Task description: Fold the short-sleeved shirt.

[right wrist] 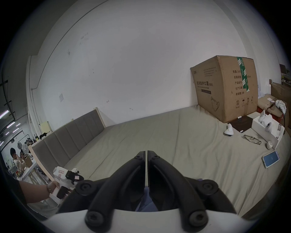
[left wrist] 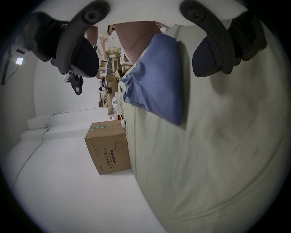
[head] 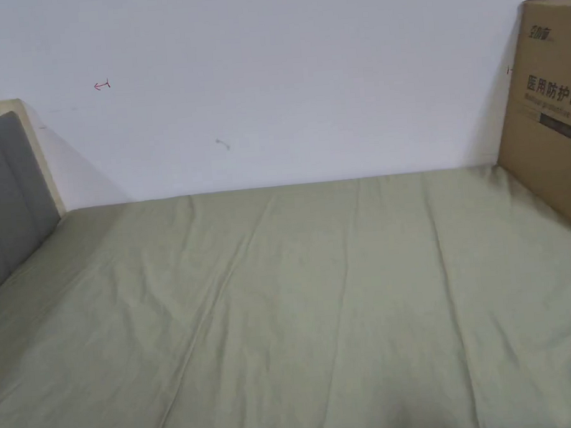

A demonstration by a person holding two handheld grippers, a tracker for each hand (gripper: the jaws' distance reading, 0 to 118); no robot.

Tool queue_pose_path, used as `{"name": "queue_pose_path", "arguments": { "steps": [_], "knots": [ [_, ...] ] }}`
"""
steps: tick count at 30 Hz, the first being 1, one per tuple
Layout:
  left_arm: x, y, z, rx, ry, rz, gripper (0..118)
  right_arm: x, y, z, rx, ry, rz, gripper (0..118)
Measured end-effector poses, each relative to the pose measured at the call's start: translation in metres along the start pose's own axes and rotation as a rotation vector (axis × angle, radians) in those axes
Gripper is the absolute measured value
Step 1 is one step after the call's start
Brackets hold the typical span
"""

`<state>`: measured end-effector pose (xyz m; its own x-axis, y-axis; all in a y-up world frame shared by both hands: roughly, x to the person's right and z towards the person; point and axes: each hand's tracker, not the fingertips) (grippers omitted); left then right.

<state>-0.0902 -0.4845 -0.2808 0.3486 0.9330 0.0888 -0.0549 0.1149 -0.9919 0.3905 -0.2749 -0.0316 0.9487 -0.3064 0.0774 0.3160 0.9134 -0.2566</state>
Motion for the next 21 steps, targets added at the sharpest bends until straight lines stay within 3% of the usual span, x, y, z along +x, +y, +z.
{"name": "queue_pose_path", "arguments": {
  "steps": [3, 6, 8, 10, 11, 12, 13, 14, 15, 18, 21],
  "knots": [
    [-0.032, 0.003, -0.028, -0.066, -0.037, 0.07, 118, -0.005, 0.001, -0.007, -0.026, -0.008, 0.015, 3],
    [-0.033, 0.008, -0.054, -0.107, -0.264, 0.088, 118, -0.012, 0.005, -0.013, -0.039, -0.01, 0.023, 3],
    [-0.034, 0.003, -0.081, -0.175, -0.312, 0.169, 118, -0.015, 0.007, -0.015, -0.046, -0.011, 0.024, 3],
    [-0.036, 0.004, -0.095, -0.189, -0.3, 0.095, 117, -0.017, 0.008, -0.018, -0.051, -0.009, 0.026, 3],
    [-0.036, 0.002, -0.095, -0.161, -0.279, 0.068, 107, -0.018, 0.009, -0.019, -0.055, -0.006, 0.03, 3],
    [-0.042, 0.004, -0.094, -0.131, -0.216, 0.078, 83, -0.02, 0.009, -0.019, -0.056, -0.005, 0.035, 3],
    [-0.047, 0.005, -0.095, -0.125, -0.102, 0.088, 38, -0.021, 0.009, -0.019, -0.058, -0.003, 0.04, 3],
    [-0.054, 0.003, -0.095, -0.133, 0.094, 0.062, 7, -0.021, 0.008, -0.02, -0.061, 0.0, 0.044, 3],
    [-0.045, 0.0, -0.092, -0.127, -0.069, 0.074, 7, -0.022, 0.008, -0.02, -0.064, 0.004, 0.046, 3],
    [-0.004, 0.0, -0.089, -0.127, 0.115, -0.076, 7, -0.023, 0.005, -0.02, -0.076, 0.014, 0.043, 3],
    [0.042, -0.006, -0.061, -0.061, 0.211, -0.205, 7, -0.023, 0.005, -0.018, -0.072, 0.033, 0.037, 3]
  ]
}}
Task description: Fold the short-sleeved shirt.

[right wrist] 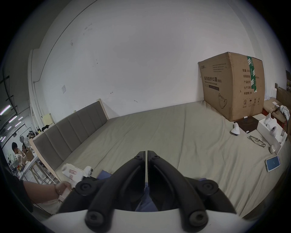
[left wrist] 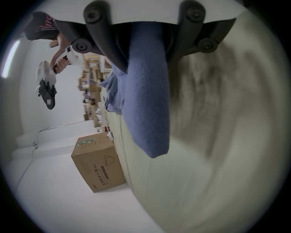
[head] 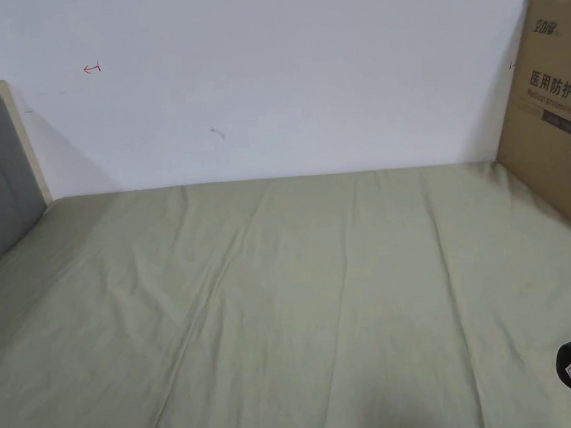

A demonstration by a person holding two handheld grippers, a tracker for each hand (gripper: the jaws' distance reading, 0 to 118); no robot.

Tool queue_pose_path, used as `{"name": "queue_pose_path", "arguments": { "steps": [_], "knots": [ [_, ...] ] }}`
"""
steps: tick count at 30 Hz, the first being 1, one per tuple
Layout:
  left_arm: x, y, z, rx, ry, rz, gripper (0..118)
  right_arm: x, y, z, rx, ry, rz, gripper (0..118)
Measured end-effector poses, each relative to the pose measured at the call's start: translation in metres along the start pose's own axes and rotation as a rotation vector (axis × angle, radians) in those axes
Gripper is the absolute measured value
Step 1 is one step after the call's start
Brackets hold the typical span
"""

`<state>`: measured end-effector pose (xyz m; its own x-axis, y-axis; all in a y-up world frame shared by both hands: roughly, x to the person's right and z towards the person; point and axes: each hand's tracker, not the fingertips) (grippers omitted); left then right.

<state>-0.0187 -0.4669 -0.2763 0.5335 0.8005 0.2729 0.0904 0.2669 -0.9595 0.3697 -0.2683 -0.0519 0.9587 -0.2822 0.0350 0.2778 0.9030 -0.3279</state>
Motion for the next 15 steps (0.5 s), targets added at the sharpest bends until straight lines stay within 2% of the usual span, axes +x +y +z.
{"name": "queue_pose_path", "arguments": {
  "steps": [2, 4, 6, 7, 9, 11, 15],
  "knots": [
    [0.022, 0.004, 0.036, 0.055, 0.155, -0.06, 7, 0.001, 0.001, 0.002, 0.007, 0.012, -0.006, 3],
    [0.048, 0.007, 0.068, 0.106, 0.426, -0.131, 7, 0.002, 0.001, 0.005, 0.011, 0.023, -0.015, 3],
    [0.069, 0.01, 0.09, 0.105, 0.8, -0.237, 7, 0.004, 0.001, 0.008, 0.018, 0.033, -0.018, 3],
    [0.074, 0.01, 0.097, 0.1, 0.862, -0.263, 7, 0.005, 0.0, 0.01, 0.018, 0.034, -0.017, 3],
    [0.083, 0.01, 0.104, 0.114, 0.8, -0.236, 7, 0.007, -0.002, 0.013, 0.019, 0.041, -0.014, 3],
    [0.093, 0.013, 0.1, 0.116, 0.699, -0.152, 7, 0.009, -0.004, 0.018, 0.028, 0.05, -0.021, 3],
    [0.127, 0.017, 0.051, 0.051, 0.498, -0.131, 7, 0.016, -0.006, 0.027, 0.038, 0.059, -0.047, 3]
  ]
}}
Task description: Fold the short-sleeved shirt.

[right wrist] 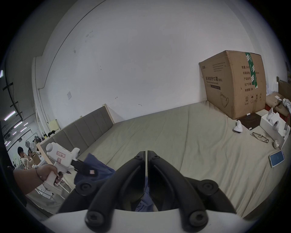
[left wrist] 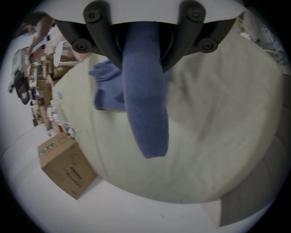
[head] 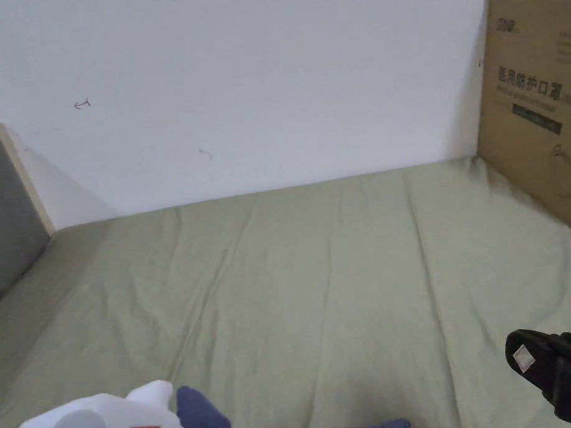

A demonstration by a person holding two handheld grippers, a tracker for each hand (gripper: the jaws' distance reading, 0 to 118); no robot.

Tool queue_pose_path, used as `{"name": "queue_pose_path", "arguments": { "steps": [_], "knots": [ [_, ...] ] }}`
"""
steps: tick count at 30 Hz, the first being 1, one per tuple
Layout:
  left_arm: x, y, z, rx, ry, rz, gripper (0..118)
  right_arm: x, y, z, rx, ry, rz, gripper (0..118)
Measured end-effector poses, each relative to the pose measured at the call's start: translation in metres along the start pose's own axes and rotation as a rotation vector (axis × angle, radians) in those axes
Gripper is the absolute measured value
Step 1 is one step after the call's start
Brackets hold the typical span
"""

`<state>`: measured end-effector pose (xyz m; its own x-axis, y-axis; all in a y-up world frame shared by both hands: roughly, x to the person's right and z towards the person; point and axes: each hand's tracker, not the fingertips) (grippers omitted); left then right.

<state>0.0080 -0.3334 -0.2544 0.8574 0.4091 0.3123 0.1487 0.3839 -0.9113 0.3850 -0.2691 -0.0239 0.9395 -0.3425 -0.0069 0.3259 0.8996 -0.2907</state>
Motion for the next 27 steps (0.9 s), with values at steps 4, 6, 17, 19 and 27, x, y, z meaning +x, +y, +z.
{"name": "queue_pose_path", "arguments": {
  "steps": [4, 6, 17, 19, 27],
  "knots": [
    [0.057, 0.011, -0.051, -0.036, -0.173, 0.062, 8, 0.011, 0.0, 0.007, 0.008, -0.007, -0.023, 3],
    [0.08, 0.014, -0.081, -0.059, -0.231, 0.069, 19, 0.018, -0.001, 0.01, 0.007, -0.017, -0.034, 3],
    [0.064, 0.007, -0.067, 0.028, -0.303, -0.018, 109, 0.044, -0.005, 0.013, 0.002, -0.049, -0.109, 3],
    [0.049, -0.001, -0.032, 0.149, -0.267, -0.051, 66, 0.044, -0.005, 0.012, 0.006, -0.049, -0.109, 3],
    [0.059, -0.023, -0.036, 0.116, -0.248, -0.087, 1, 0.04, -0.004, 0.008, 0.002, -0.043, -0.083, 3]
  ]
}}
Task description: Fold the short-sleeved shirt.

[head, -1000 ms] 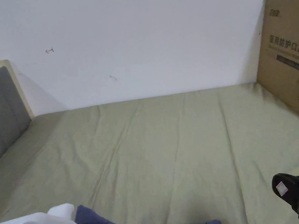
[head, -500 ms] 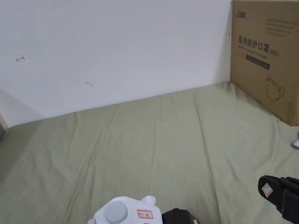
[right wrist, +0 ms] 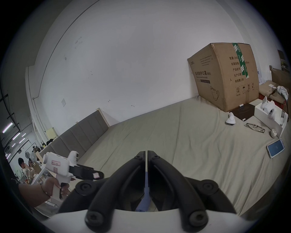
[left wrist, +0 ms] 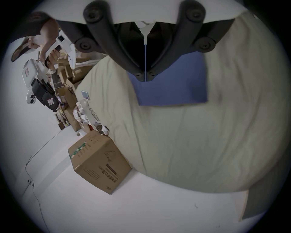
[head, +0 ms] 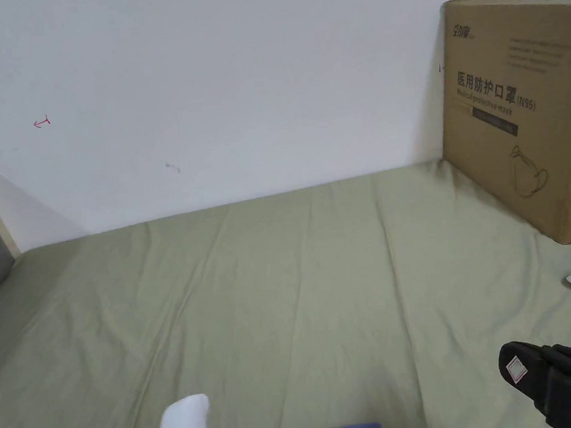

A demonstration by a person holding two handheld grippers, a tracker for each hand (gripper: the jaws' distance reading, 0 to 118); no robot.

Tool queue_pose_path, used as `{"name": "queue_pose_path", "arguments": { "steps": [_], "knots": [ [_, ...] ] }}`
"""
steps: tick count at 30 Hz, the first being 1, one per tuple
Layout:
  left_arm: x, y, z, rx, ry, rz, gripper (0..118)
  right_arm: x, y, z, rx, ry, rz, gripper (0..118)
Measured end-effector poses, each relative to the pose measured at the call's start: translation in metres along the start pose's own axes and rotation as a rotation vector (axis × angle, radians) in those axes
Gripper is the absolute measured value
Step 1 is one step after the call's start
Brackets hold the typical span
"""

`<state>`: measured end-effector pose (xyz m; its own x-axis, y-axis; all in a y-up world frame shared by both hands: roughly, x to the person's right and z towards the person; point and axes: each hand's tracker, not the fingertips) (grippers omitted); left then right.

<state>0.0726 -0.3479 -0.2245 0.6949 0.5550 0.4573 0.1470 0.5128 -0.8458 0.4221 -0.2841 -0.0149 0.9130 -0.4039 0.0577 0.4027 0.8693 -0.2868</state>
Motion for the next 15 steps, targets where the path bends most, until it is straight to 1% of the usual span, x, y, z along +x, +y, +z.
{"name": "queue_pose_path", "arguments": {
  "steps": [2, 4, 8, 9, 11, 12, 13, 15],
  "knots": [
    [0.007, 0.0, -0.033, -0.064, -0.043, 0.033, 1, 0.0, 0.0, 0.0, 0.001, 0.0, 0.001, 3],
    [0.015, -0.001, -0.074, -0.149, -0.053, 0.053, 1, 0.001, 0.001, 0.001, 0.0, -0.002, 0.0, 3],
    [0.017, -0.014, -0.147, -0.254, 0.044, 0.03, 1, 0.005, 0.002, 0.0, -0.014, -0.016, 0.008, 3],
    [0.014, -0.018, -0.161, -0.288, 0.032, 0.044, 1, 0.006, 0.002, 0.0, -0.017, -0.021, 0.01, 3],
    [0.005, -0.027, -0.181, -0.319, -0.005, 0.128, 0, 0.009, 0.002, -0.002, -0.023, -0.027, 0.008, 3],
    [0.003, -0.03, -0.185, -0.298, -0.026, 0.181, 0, 0.011, 0.001, -0.003, -0.028, -0.03, 0.004, 3],
    [0.002, -0.03, -0.186, -0.273, -0.044, 0.205, 0, 0.012, 0.0, -0.004, -0.032, -0.031, 0.001, 3],
    [0.005, -0.03, -0.188, -0.269, -0.065, 0.186, 0, 0.014, -0.002, -0.006, -0.038, -0.029, -0.013, 3]
  ]
}}
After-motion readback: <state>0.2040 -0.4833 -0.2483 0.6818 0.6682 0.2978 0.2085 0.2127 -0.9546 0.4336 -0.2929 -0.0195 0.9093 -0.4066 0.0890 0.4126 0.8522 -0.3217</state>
